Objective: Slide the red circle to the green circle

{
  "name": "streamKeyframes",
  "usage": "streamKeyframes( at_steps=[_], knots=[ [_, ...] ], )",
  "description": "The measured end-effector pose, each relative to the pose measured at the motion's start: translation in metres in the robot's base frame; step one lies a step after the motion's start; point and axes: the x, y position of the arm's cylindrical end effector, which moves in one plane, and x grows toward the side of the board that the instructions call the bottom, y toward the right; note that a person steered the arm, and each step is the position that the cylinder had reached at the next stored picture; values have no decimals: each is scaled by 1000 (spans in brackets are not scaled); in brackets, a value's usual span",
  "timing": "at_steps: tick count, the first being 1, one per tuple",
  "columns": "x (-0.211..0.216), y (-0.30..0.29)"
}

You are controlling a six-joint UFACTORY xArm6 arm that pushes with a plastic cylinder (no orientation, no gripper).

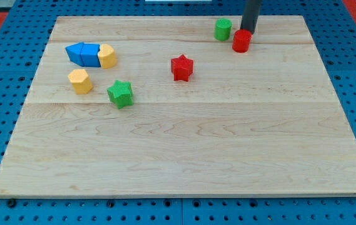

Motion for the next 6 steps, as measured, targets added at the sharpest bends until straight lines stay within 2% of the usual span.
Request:
streamKeyframes(
  at_steps=[2, 3, 5, 6],
  knots=[
    [15, 8],
    [25, 47],
    [57, 14],
    [57, 6]
  ],
)
